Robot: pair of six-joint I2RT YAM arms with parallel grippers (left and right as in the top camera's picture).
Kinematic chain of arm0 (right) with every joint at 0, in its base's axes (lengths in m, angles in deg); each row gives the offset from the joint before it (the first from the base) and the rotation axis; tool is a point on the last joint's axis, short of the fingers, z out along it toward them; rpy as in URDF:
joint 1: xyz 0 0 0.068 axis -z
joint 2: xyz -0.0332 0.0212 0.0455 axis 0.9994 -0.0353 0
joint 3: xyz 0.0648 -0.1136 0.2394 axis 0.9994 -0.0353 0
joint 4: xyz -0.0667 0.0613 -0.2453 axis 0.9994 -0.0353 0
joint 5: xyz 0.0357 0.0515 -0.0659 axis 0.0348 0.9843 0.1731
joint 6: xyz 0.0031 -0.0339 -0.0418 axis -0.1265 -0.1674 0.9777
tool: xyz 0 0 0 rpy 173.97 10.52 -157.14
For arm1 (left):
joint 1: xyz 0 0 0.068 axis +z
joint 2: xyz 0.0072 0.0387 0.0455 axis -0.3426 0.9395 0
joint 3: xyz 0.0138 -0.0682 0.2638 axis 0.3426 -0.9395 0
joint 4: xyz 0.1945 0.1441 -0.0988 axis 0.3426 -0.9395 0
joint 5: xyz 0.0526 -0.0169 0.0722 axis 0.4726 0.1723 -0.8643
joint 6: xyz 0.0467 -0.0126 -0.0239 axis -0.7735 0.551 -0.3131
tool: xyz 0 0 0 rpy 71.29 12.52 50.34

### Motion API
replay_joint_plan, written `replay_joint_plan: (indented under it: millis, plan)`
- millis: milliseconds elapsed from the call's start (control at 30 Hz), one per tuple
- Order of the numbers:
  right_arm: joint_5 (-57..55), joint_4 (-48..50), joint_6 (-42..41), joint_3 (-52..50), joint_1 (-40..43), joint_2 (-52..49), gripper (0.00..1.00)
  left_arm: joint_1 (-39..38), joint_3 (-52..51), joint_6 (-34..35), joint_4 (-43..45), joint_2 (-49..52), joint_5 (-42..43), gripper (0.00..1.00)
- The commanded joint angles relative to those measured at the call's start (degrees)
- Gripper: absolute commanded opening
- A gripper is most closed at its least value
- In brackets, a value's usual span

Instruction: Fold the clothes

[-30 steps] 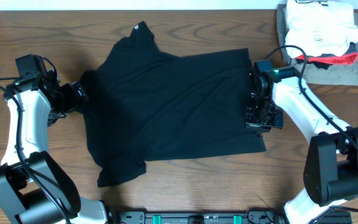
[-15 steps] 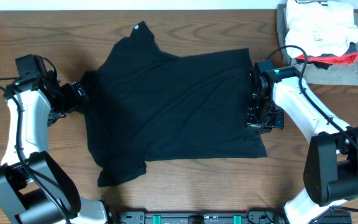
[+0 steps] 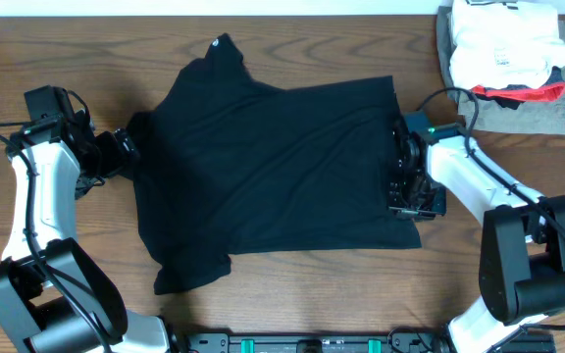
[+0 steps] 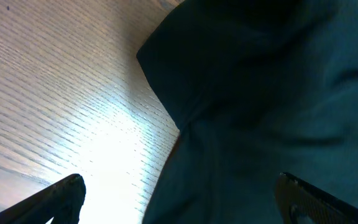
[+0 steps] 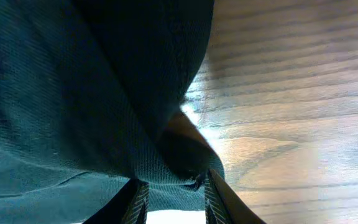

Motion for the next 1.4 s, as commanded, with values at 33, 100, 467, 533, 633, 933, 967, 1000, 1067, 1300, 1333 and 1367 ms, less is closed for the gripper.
replay_joint_plan:
  millis: [33, 100, 467, 533, 633, 933, 967, 1000, 1067, 1300, 1333, 1367]
  plan:
    - [0.3, 1.3, 1.0, -0.5, 0.3, 0.5, 0.18, 0.2, 0.7, 0.7, -0.2, 0.2, -0.5, 0.98]
    - [0.3, 1.7, 1.4, -0.5, 0.3, 0.5, 0.11, 0.2, 0.7, 0.7, -0.3, 0.2, -0.5, 0.98]
    - [0.2, 0.1, 3.5, 2.4, 2.5, 0.5, 0.02, 0.2, 0.7, 0.7, -0.5, 0.2, -0.5, 0.98]
    - [0.2, -0.9, 4.3, 3.4, 3.3, 0.5, 0.01, 0.2, 0.7, 0.7, -0.5, 0.2, -0.5, 0.98]
    - [-0.4, -1.9, 4.6, 4.1, 4.5, 0.5, 0.01, 0.2, 0.7, 0.7, -0.5, 0.2, -0.5, 0.98]
    - [-1.0, -7.0, 4.6, 4.0, 7.1, 0.5, 0.01, 0.2, 0.7, 0.7, -0.7, 0.2, -0.5, 0.98]
    - [-1.1, -7.3, 4.6, 4.0, 7.1, 0.5, 0.01, 0.2, 0.7, 0.7, -0.9, 0.2, -0.5, 0.98]
    - [-1.1, -7.6, 4.6, 4.0, 7.2, 0.5, 0.01, 0.2, 0.7, 0.7, -1.2, 0.2, -0.5, 0.98]
    - [-1.0, -8.0, 4.6, 4.0, 7.3, 0.5, 0.01, 0.2, 0.7, 0.7, -2.0, 0.2, -0.5, 0.98]
    - [3.0, -8.5, 5.9, 4.0, 7.3, 0.5, 0.29, 0.2, 0.7, 1.5, -7.7, 0.2, -0.5, 0.98]
    - [3.7, -8.5, 6.2, 4.0, 7.3, 0.5, 0.34, 0.2, 0.7, 2.1, -9.0, 0.2, -0.5, 0.98]
    - [4.2, -8.5, 6.6, 4.0, 7.3, 0.5, 0.36, 0.2, 0.7, 2.6, -10.1, 0.2, -0.4, 0.98]
